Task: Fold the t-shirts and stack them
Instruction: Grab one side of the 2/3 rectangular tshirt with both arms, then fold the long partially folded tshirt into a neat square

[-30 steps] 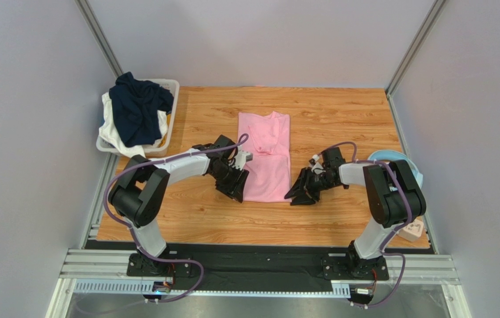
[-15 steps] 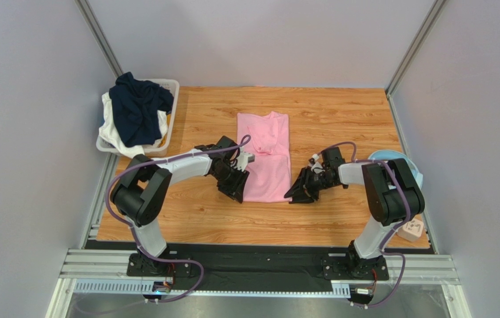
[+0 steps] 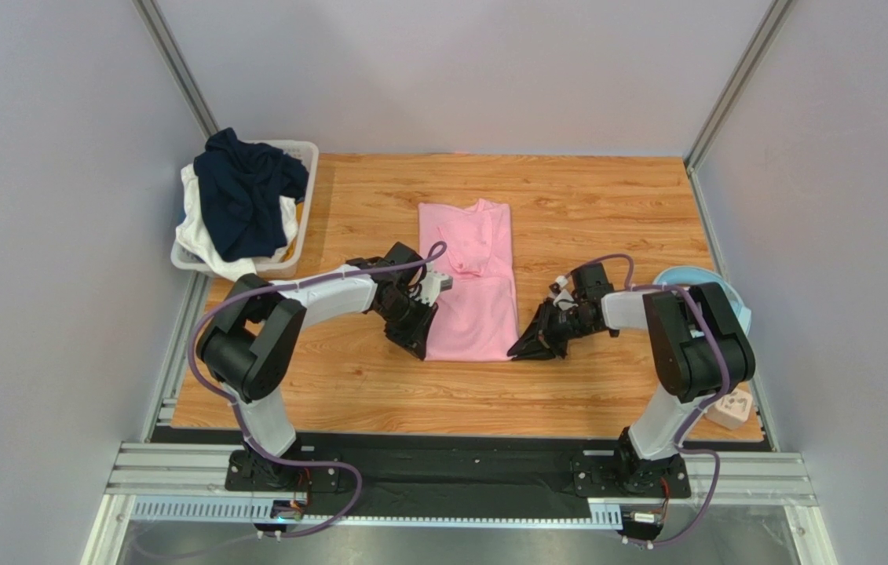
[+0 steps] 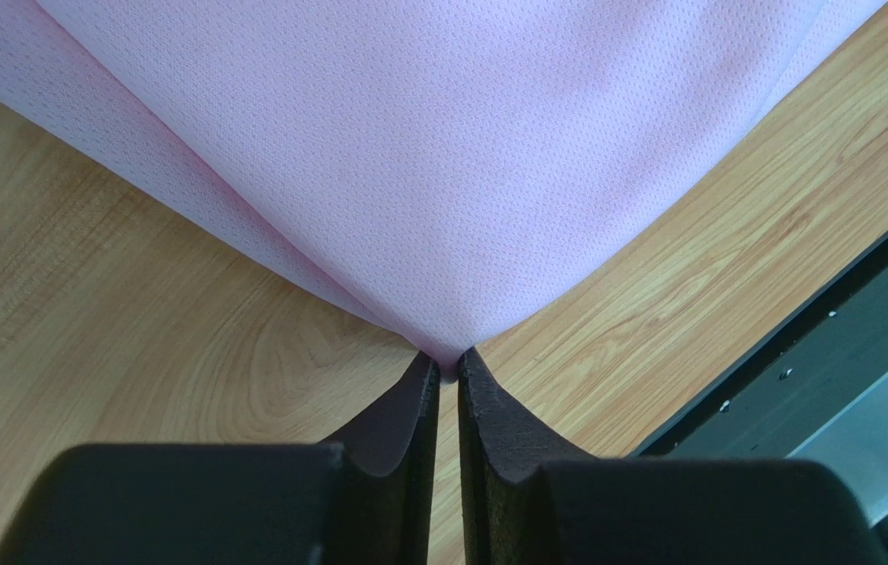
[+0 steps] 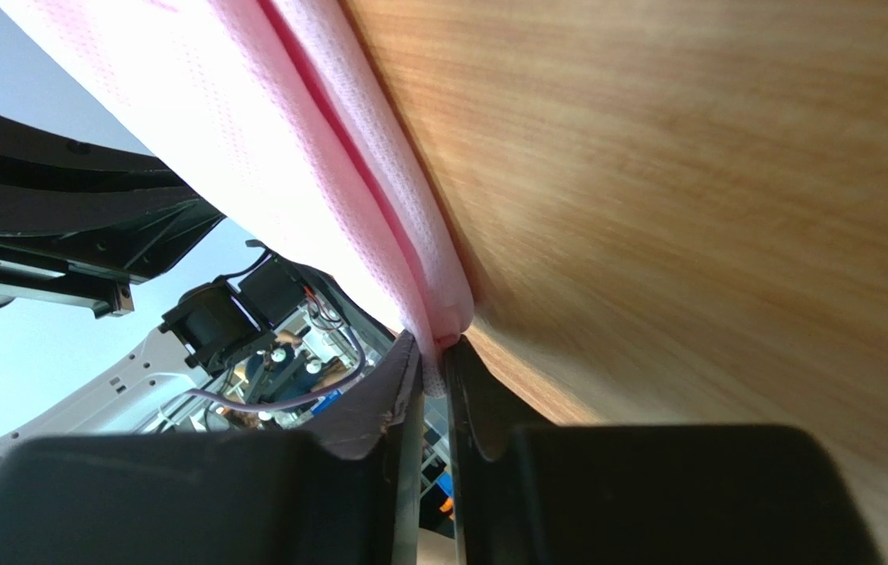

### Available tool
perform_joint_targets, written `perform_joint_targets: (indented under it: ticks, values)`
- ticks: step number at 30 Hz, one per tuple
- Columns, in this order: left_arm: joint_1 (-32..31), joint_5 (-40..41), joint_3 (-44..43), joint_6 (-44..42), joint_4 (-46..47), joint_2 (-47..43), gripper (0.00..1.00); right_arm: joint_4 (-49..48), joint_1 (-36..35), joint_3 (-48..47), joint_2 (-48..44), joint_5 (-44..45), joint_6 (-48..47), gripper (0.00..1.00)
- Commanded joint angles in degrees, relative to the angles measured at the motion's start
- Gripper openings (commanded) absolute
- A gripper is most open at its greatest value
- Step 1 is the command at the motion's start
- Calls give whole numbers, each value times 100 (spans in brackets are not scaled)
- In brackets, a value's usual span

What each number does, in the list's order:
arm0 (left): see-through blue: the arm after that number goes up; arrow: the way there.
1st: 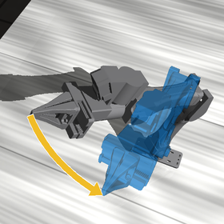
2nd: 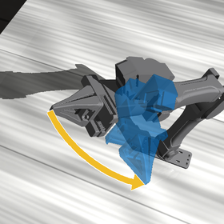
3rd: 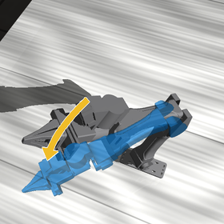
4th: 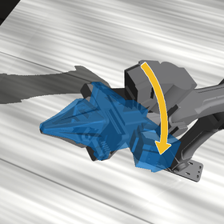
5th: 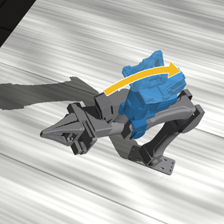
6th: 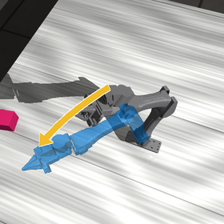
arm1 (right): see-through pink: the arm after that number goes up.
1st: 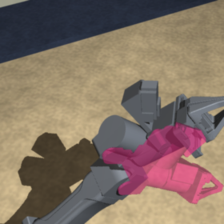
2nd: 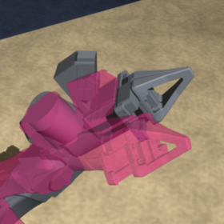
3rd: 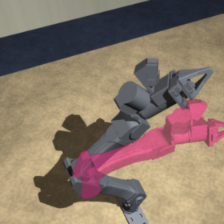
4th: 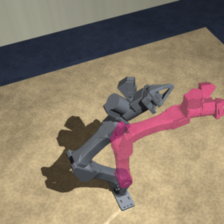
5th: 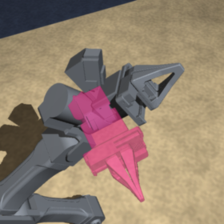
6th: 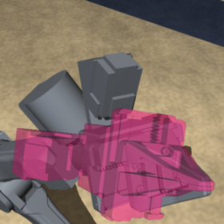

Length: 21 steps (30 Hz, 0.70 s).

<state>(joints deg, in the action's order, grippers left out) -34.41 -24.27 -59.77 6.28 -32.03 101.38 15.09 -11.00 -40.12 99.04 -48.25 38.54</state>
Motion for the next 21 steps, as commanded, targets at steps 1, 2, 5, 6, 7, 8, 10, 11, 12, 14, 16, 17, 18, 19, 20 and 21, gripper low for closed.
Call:
perform_joint_targets:
  ticks: [1,2,5,6,7,8,10,11,12,14,16,17,18,19,20,21]
  values:
    - [-30,28,-220,-145,-58,-189,16,-103,-42,22,-272,8,21,8]
    - [-30,28,-228,-154,-75,-198,15,-59,-68,22,-289,17,22,2]
    - [-30,10,-316,-250,-198,-250,14,72,-191,4,-403,105,13,0]
    - [-30,-25,-334,-346,-277,-277,11,108,-252,4,-482,131,13,0]
    - [-30,-77,-395,-399,-330,-347,10,143,-288,4,-526,149,13,0]
    - [-13,-78,-439,-452,-400,-373,8,230,-323,4,-579,175,13,0]
    - [48,-269,-535,-610,-646,-557,3,318,-428,13,-728,210,-5,0]
    - [84,-332,-536,-628,-690,-645,3,423,-472,22,-816,237,4,0]
    - [110,-411,-536,-620,-804,-829,1,485,-542,30,-938,263,-13,0]
    - [145,-543,-492,-918,-945,-997,0,678,-613,74,-1106,325,-31,0]
    - [154,-736,-448,-1085,-1278,-1190,0,793,-727,197,-1395,360,-22,0]
    - [154,-763,-413,-1207,-1488,-1252,0,898,-745,258,-1510,395,-5,0]
    - [154,-815,-395,-1278,-1595,-1357,0,942,-806,311,-1641,413,30,0]
    - [154,-886,-334,-1340,-1691,-1410,0,1004,-842,364,-1886,439,56,0]
    - [154,-912,-290,-1445,-1823,-1472,0,1083,-859,504,-2054,465,100,0]
    - [154,-965,-255,-1498,-1911,-1603,0,1118,-912,575,-2195,483,144,0]
